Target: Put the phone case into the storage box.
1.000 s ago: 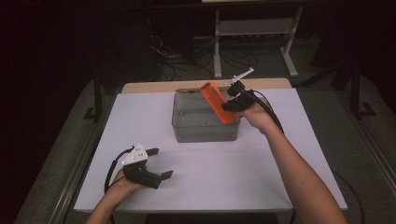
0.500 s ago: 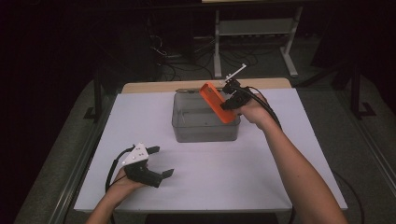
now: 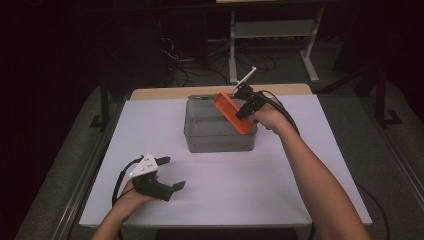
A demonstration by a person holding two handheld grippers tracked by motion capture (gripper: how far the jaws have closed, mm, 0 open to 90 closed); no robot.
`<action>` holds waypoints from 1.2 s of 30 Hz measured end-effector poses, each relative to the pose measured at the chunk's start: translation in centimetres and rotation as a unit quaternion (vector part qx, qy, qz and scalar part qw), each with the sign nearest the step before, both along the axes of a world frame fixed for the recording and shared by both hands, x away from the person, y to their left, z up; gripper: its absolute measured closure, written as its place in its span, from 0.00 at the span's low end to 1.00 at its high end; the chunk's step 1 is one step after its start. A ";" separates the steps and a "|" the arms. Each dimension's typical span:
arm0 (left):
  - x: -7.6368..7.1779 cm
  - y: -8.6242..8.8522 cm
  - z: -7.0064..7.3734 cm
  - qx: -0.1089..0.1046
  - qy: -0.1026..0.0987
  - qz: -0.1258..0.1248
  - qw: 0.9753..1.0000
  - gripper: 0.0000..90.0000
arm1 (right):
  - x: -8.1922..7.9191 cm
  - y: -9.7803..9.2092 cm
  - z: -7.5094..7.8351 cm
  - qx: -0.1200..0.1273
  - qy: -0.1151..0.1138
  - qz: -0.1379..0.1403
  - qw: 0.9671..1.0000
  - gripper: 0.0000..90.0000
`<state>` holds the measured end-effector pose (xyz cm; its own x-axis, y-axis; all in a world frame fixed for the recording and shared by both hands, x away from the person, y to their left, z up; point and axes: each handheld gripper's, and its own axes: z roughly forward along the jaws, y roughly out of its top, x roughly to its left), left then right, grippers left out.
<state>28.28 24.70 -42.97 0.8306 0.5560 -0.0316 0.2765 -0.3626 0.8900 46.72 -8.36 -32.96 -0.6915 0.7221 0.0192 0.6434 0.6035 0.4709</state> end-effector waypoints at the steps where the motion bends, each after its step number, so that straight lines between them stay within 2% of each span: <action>1: 0.0 0.0 0.0 0.000 0.000 0.000 1.000 0.00 | 0.0 0.0 0.0 -0.001 0.006 -0.002 1.000 0.90; 9: -0.1 0.0 0.1 -0.003 0.003 0.005 1.000 0.00 | 0.6 0.2 -0.4 -0.019 0.031 -0.006 0.999 0.90; 14: -0.2 0.1 0.2 -0.008 0.002 0.011 1.000 0.00 | 0.9 0.3 -0.7 -0.030 0.044 -0.019 0.998 0.90; 20: -0.4 0.2 0.2 -0.001 -0.003 0.013 1.000 0.00 | 1.1 0.6 -1.0 -0.050 0.058 -0.038 0.996 0.90; 22: -0.4 0.2 0.3 0.001 -0.005 0.014 1.000 0.00 | 1.1 0.7 -1.0 -0.051 0.055 -0.044 0.996 0.90; 32: -0.5 0.2 0.1 0.004 -0.004 0.017 1.000 0.00 | 1.8 0.9 -0.8 -0.058 0.077 -0.074 0.993 0.90; 36: -0.6 0.3 0.2 0.003 -0.004 0.018 1.000 0.00 | 2.0 0.8 -0.7 -0.050 0.089 -0.088 0.991 0.90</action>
